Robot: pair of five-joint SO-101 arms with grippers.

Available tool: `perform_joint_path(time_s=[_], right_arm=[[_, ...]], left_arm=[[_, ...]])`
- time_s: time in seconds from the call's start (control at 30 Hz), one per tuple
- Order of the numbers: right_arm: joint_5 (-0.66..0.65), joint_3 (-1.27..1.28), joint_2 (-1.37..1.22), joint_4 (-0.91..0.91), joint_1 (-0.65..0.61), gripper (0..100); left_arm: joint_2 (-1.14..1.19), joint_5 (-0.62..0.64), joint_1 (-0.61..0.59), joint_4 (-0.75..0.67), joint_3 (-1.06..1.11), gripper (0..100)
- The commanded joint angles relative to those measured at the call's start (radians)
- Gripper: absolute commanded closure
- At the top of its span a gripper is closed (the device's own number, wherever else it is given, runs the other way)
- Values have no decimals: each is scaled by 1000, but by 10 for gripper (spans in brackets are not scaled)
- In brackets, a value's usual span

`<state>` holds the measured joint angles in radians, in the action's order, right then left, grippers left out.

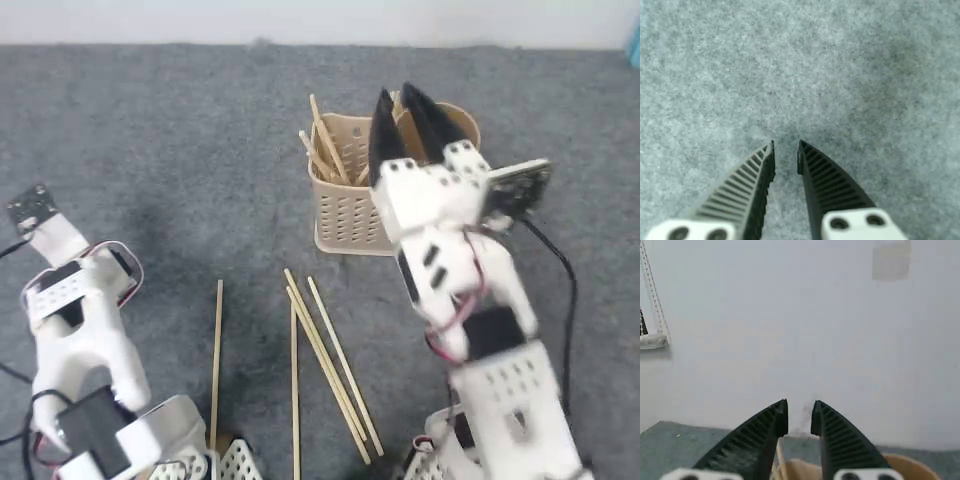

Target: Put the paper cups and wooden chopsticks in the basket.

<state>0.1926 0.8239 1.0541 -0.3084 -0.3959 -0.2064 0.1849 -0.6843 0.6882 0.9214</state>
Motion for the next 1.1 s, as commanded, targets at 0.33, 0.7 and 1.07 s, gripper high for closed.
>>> perform_joint_path(time_s=[0.33, 0.7, 1.07], right_arm=[[-37, 46, 53, -797, -392, 914], [-35, 377, -328, -216, -387, 914], [-41, 242, -803, -12, -318, 914]], left_arm=[[-52, 12, 6, -18, -2, 930], [-52, 12, 6, -15, -2, 930], [-52, 12, 5, -15, -2, 930]])
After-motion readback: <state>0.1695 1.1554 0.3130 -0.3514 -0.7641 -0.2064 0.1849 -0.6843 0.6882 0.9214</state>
